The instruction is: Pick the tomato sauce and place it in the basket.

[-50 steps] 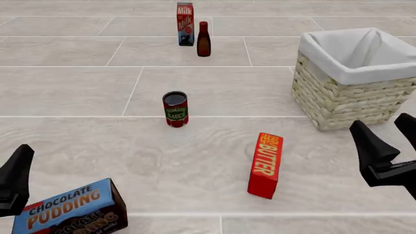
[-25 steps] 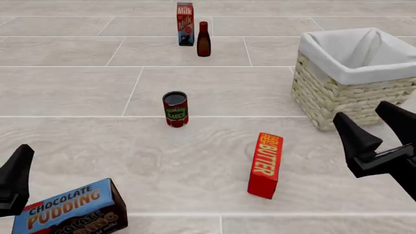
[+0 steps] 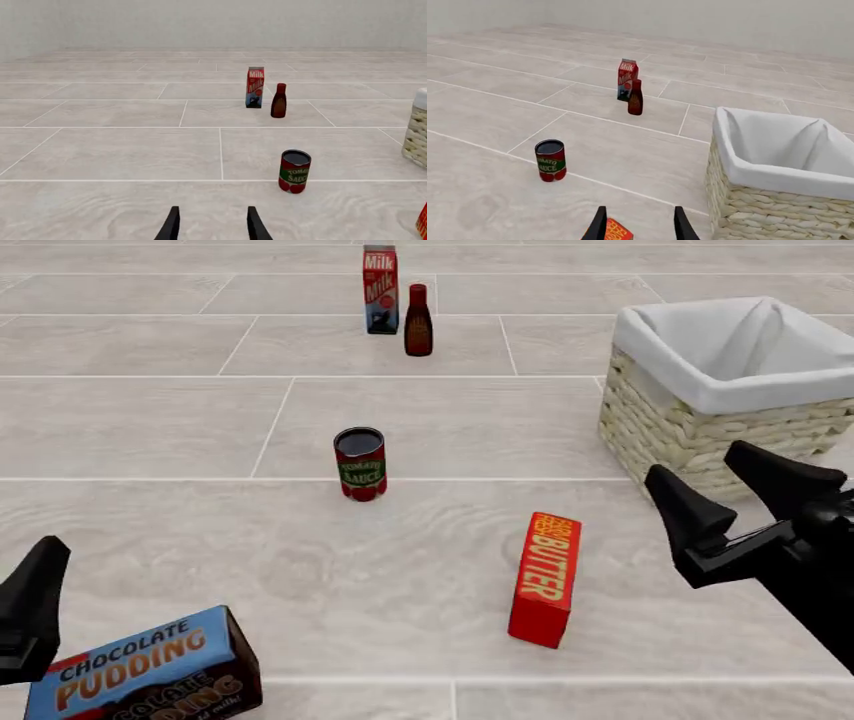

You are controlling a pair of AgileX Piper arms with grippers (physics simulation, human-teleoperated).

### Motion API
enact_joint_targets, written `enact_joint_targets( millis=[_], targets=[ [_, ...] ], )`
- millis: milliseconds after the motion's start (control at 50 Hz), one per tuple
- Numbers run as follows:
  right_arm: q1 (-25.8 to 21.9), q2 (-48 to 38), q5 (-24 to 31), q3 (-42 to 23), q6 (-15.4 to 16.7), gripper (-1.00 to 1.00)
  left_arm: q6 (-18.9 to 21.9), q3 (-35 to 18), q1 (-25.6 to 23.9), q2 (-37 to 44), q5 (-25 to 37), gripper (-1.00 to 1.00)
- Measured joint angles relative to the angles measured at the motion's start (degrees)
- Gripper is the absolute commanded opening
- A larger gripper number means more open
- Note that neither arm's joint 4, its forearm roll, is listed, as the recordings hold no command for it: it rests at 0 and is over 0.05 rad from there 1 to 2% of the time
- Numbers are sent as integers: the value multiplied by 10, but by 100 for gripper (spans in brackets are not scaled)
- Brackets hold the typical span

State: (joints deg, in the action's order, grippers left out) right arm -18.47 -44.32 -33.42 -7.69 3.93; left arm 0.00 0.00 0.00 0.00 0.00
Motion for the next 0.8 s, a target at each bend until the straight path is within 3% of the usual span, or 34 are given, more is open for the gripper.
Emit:
enact_joint_targets(
  millis=[800],
  targets=[
    [-43, -121, -77, -27, -11, 100, 0, 0, 0, 0, 0, 100]
  ],
)
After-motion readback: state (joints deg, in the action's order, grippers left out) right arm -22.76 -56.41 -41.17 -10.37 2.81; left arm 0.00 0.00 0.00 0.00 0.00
